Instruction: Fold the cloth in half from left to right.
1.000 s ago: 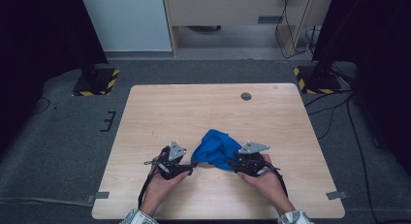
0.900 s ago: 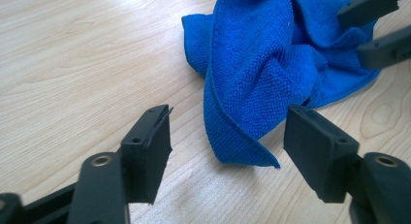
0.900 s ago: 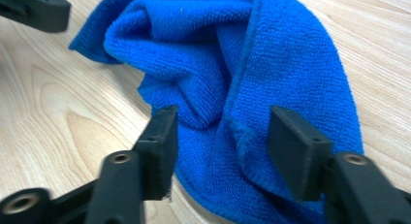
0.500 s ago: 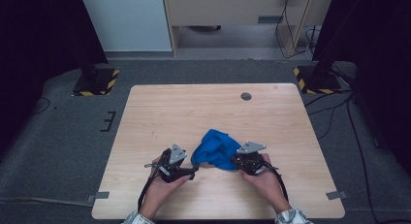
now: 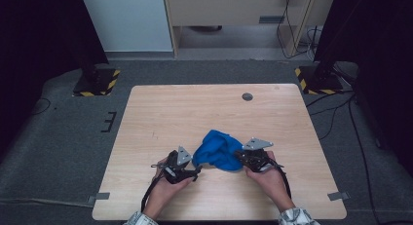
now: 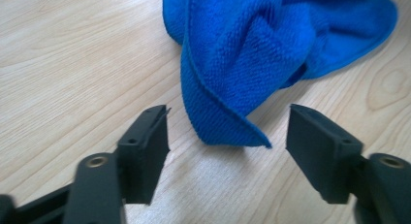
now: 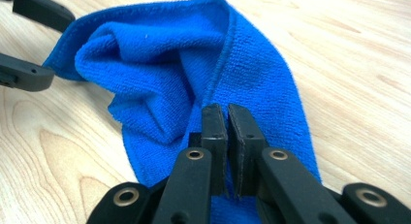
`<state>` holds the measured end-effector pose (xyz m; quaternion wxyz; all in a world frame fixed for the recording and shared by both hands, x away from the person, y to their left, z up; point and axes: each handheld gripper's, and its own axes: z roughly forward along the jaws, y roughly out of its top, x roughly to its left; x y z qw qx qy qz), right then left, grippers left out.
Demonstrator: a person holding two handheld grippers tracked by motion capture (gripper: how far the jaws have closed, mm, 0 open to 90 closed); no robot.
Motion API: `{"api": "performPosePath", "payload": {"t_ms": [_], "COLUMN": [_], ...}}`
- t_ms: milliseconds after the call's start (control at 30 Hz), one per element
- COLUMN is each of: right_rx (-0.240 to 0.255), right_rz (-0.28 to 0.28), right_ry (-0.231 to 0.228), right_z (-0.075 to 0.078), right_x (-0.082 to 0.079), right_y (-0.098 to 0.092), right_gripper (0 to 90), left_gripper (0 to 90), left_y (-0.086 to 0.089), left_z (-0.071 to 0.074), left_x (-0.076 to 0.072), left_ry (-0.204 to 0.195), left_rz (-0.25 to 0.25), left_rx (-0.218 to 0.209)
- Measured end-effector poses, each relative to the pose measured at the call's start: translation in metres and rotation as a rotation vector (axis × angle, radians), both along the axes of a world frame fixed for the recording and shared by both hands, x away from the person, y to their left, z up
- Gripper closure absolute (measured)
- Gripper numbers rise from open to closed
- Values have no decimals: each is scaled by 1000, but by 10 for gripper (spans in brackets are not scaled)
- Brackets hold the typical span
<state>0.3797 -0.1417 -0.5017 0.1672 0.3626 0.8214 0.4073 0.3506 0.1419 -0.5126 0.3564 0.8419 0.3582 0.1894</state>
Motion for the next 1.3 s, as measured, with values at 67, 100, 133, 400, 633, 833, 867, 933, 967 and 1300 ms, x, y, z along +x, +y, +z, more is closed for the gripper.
{"api": "performPosePath", "payload": {"t_ms": [67, 100, 133, 400, 633, 833, 867, 933, 967, 1300], "right_rx": [3, 5, 6, 27, 24, 33, 30, 29, 30, 51], "right_rz": [-4, -6, -8, -37, -53, -88, -86, -98, -104, -132], "right_ry": [-4, -2, -6, -5, -6, 9, 9, 18, 25, 92], "right_z": [2, 3, 3, 8, 13, 14, 13, 11, 10, -2], "right_x": [1, 1, 1, 5, 10, 19, 21, 26, 28, 48], "right_y": [-2, -3, -4, -15, -20, -29, -31, -35, -36, -49], "right_gripper": [861, 861, 861, 868, 870, 870, 869, 869, 869, 742], "left_gripper": [362, 390, 427, 793, 870, 884, 884, 884, 884, 883], "left_y": [1, 2, 3, 24, 29, 24, 23, 22, 22, 21], "left_z": [-1, -2, -2, 3, 9, 14, 14, 14, 13, 7], "left_x": [1, 2, 4, 18, 23, 35, 38, 44, 48, 66], "left_ry": [-2, -3, -2, 8, -15, -25, -27, -23, -18, 9], "left_rz": [9, 15, 17, 51, 62, 63, 61, 60, 60, 43], "left_rx": [13, 17, 22, -75, -135, -148, -138, -131, -120, -93]}}
